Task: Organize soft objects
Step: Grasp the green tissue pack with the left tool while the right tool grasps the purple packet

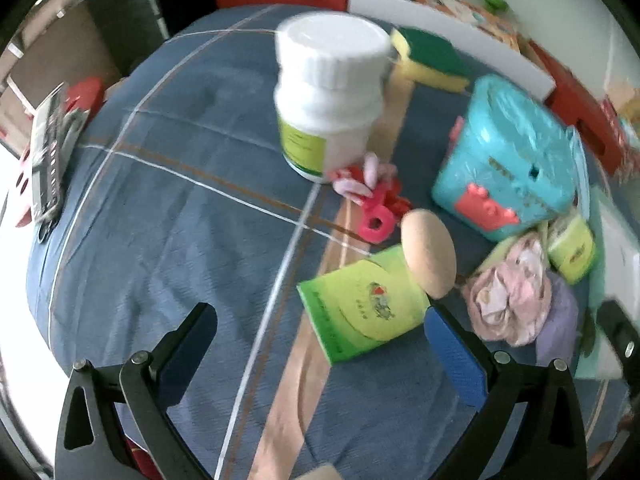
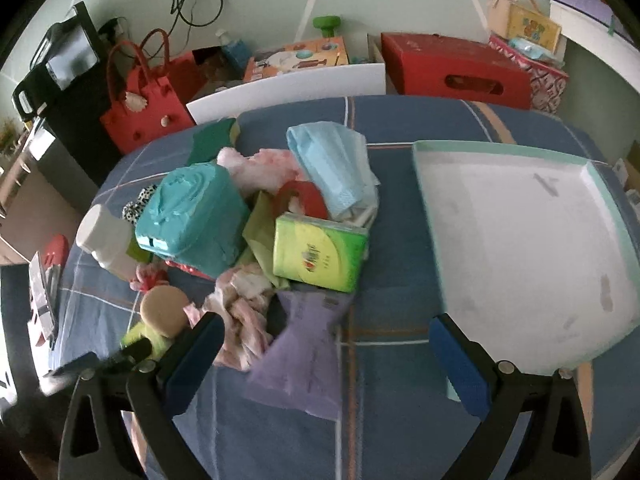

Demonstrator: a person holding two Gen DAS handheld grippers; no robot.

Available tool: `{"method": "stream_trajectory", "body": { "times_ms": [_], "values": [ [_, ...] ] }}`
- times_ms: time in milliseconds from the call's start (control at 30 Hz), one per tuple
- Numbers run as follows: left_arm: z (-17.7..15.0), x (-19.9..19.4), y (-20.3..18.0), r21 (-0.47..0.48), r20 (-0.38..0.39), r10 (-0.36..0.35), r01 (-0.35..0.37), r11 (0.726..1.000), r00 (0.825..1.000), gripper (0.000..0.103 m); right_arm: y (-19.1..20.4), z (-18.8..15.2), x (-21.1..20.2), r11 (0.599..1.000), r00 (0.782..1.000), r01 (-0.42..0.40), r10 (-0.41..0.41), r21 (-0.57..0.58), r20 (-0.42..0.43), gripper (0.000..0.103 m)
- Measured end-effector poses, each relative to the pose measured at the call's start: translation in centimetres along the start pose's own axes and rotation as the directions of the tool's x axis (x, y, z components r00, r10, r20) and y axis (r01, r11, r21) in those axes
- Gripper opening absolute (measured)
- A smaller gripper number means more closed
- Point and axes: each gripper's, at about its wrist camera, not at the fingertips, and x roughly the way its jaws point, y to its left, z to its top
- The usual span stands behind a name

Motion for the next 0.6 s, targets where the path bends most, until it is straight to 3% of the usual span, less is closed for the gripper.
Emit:
{"method": "stream_trajectory", "body": {
  "times_ms": [167,367,600],
  "values": [
    [0.9,1.5,-1.1,-0.006,-0.047,-0.006,0.006,1.0,0.999,0.103,0.4,-0.3,1.6,1.0,1.0,0.007,-0.007,-0.011,-0.023,0.103],
    [2.4,2.5,-1.7,-0.029,-0.027,0.012,-0.013,1.0,1.0,0.103,-0.2,-1.4,3.1,1.0,0.998,0.018,-0.019,-0.024,-0.065,0.103],
    [0.7,2.1,-2.7,-0.037,-0.02,-0.002,0.001,0.999,1.0,0.101,-0.6,-2.1,3.5,0.999,0.996,0.033,-0.035,-0.035,-0.079,0.103]
  ]
}}
